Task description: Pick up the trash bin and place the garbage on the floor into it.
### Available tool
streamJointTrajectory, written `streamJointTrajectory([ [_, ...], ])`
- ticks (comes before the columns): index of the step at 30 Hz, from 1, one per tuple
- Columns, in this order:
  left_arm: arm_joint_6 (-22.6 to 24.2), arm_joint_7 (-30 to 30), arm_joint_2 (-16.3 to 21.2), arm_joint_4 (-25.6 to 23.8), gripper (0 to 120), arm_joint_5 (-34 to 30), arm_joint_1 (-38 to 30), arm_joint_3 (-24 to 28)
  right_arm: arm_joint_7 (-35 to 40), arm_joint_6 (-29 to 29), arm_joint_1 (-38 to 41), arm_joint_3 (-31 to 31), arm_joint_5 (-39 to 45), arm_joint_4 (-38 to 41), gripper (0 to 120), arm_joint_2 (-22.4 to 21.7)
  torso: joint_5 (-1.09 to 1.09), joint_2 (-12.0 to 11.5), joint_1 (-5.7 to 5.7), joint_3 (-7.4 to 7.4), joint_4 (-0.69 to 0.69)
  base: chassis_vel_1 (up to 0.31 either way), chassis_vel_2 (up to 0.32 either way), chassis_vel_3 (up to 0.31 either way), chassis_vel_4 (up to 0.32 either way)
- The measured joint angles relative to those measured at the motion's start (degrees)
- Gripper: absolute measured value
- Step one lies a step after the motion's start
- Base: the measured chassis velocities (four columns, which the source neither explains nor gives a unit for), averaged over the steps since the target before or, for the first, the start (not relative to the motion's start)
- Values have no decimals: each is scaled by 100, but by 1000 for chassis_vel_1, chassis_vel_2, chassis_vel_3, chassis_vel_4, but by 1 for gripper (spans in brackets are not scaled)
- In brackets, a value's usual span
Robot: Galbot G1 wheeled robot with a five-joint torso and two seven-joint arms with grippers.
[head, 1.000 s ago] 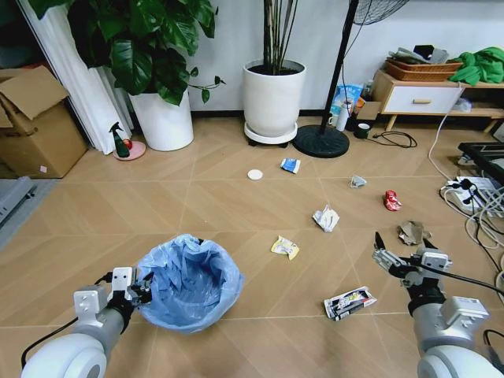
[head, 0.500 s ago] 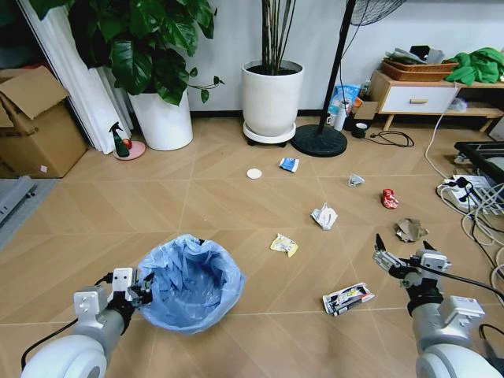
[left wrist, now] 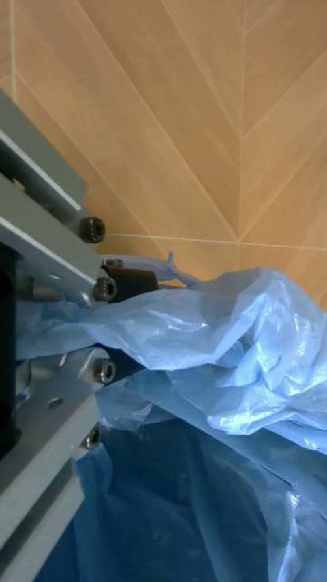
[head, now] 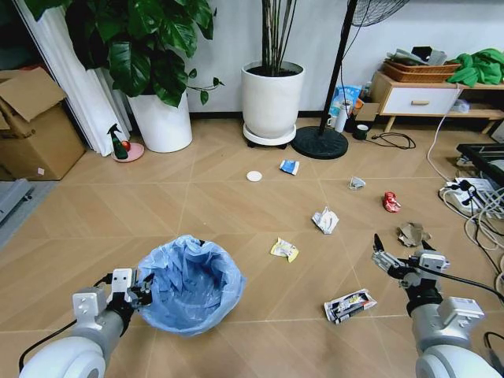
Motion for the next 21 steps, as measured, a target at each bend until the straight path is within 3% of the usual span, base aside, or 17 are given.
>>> streamJointTrajectory([
  [21,0,13,-20,-33,0,1,12,-9,-39,26,-10,21,5,-58,100,33,1,0,-1,-1,1,-57,58,50,-61],
])
